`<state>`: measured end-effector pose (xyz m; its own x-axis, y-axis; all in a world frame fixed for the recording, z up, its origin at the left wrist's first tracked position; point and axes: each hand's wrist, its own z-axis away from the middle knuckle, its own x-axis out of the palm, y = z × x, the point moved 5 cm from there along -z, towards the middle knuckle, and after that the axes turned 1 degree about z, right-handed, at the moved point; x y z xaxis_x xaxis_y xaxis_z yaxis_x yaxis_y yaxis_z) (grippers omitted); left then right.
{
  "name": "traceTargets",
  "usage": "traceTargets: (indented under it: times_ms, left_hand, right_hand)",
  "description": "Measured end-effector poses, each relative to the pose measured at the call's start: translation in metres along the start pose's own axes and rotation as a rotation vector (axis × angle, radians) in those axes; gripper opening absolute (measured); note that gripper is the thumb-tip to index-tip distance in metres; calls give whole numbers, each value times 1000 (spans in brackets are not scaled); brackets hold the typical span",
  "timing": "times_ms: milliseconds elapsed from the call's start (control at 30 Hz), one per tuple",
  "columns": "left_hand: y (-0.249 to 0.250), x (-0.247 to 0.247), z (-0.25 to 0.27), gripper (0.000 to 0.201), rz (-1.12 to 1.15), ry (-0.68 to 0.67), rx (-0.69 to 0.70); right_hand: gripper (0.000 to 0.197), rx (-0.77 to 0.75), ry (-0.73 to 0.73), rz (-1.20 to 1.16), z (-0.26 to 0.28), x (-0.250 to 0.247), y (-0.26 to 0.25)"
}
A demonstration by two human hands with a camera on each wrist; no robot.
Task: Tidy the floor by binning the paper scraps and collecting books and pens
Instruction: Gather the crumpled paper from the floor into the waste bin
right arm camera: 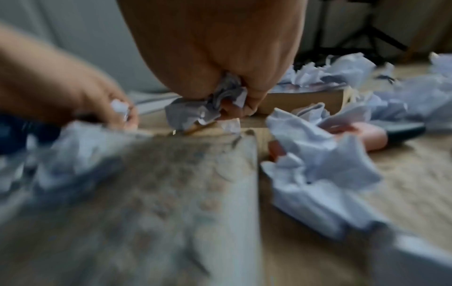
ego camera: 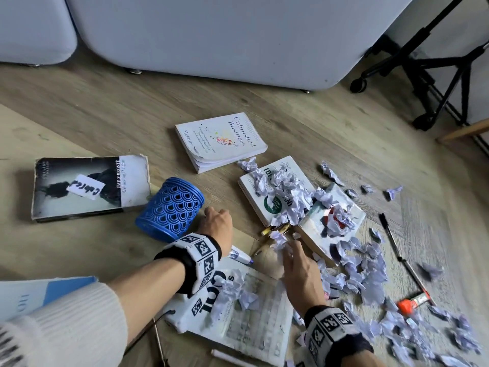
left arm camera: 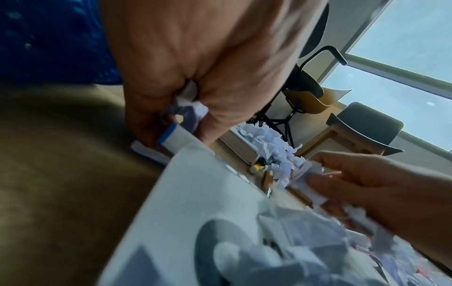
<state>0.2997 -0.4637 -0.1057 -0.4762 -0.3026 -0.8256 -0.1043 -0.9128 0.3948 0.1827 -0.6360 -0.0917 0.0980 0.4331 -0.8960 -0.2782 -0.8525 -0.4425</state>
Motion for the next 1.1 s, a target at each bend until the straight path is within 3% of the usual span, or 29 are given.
traceTargets:
  times_ms: [67, 133, 233, 333, 433, 533, 633, 733, 900, 1000, 1100]
  left_hand:
    - [-8, -1, 0, 25, 49, -9, 0]
    - [-18, -1, 1, 21, 138, -21, 11]
    - [-31, -2, 4, 14, 255, -29, 68]
    - [-39, -5, 11, 18, 304, -13, 178]
    - [-49, -5, 19, 16, 246, -28, 285]
    - [-61, -6, 29, 34, 227, -89, 410]
    - [-72, -6, 40, 50, 196, -125, 524]
    - [-81, 2, 49, 53, 145, -93, 548]
    - [-76, 3, 49, 30, 116, -20, 484]
    - [-72, 1, 49, 16, 13, -45, 442]
    - [-69, -3, 47, 16, -41, -70, 432]
  right_hand:
    - [10, 104, 50, -66, -8, -10, -3]
    - [15, 88, 49, -30, -15, -13, -9]
    - [41, 71, -70, 179, -25, 1, -7]
    - [34, 101, -160, 309, -32, 16, 6]
    - [24, 27, -184, 337, -27, 19, 8]
    - [22, -19, -158, 323, -21, 8, 9]
    - [31, 43, -92, 221, -17, -10, 12]
    - [27, 187, -115, 69, -11, -22, 18]
    - [27, 417, -312, -299, 4, -35, 18]
    - [26, 482, -322, -480, 13, -48, 12]
    - [16, 579, -272, -716, 19, -55, 15]
